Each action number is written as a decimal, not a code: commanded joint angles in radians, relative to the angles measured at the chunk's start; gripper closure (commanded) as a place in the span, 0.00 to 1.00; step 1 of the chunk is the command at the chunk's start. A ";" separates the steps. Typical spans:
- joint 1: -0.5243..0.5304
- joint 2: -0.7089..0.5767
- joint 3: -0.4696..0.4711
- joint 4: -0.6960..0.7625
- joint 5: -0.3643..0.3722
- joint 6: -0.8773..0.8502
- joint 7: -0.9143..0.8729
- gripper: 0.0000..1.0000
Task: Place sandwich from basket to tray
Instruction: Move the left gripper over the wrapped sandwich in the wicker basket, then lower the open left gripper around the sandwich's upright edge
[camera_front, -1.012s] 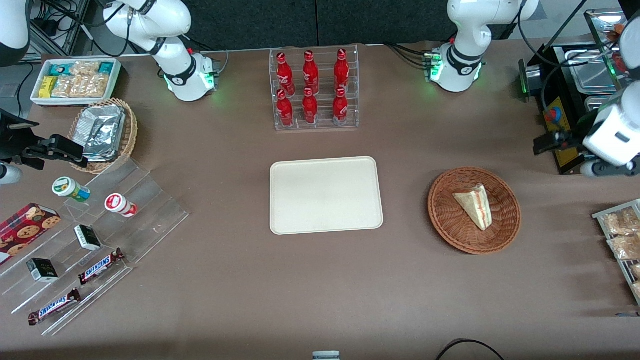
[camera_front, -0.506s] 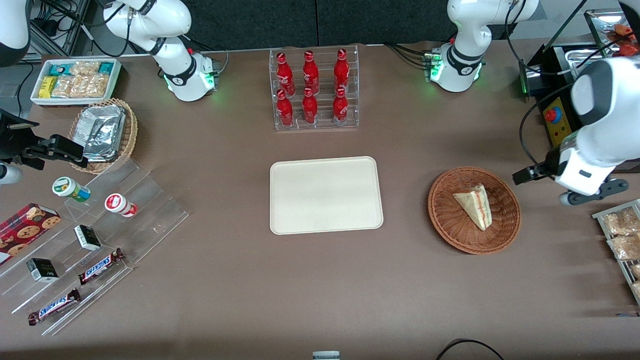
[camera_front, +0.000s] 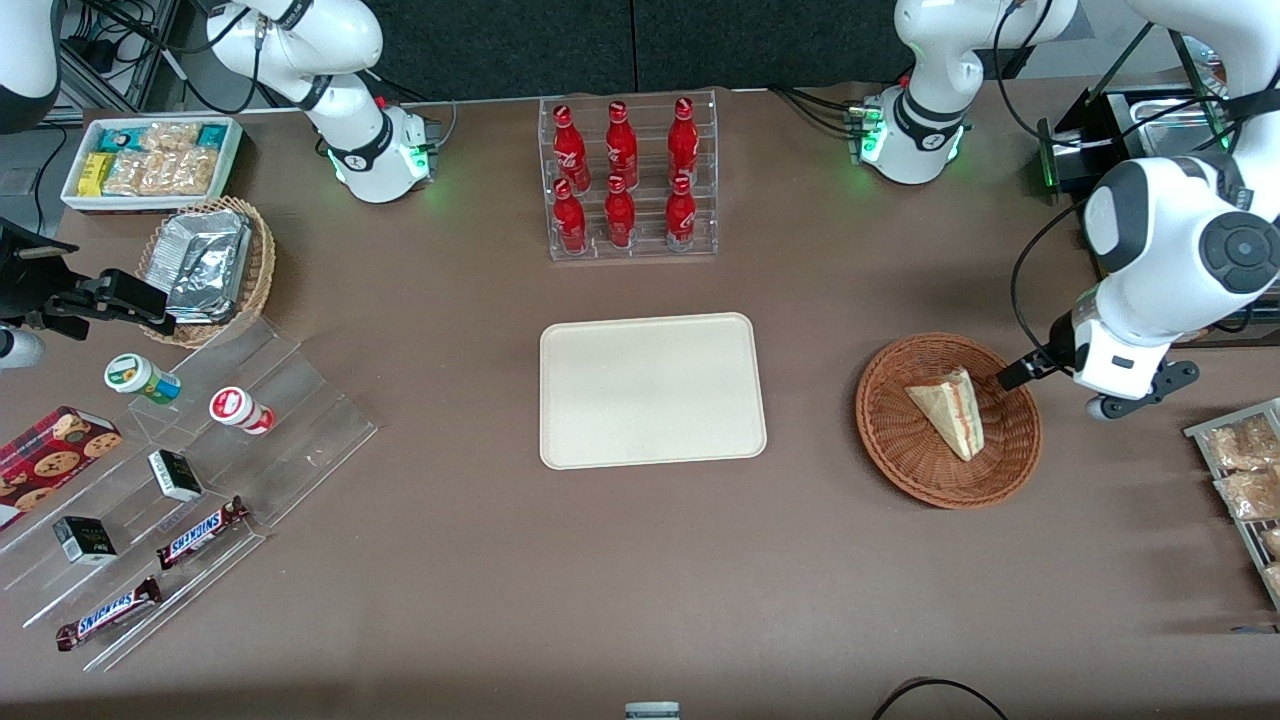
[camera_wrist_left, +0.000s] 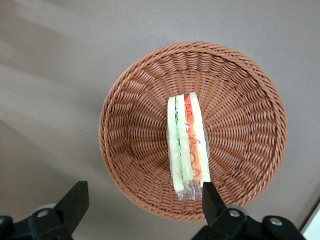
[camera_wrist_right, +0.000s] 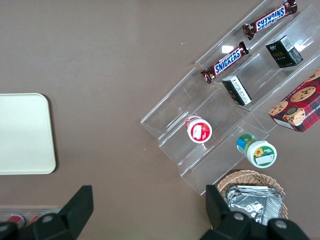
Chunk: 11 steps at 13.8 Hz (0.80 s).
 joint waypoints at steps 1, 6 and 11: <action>0.009 0.002 -0.012 -0.025 -0.015 0.043 -0.059 0.00; -0.041 0.020 -0.015 -0.090 -0.032 0.171 -0.142 0.00; -0.063 0.040 -0.015 -0.110 -0.032 0.232 -0.174 0.00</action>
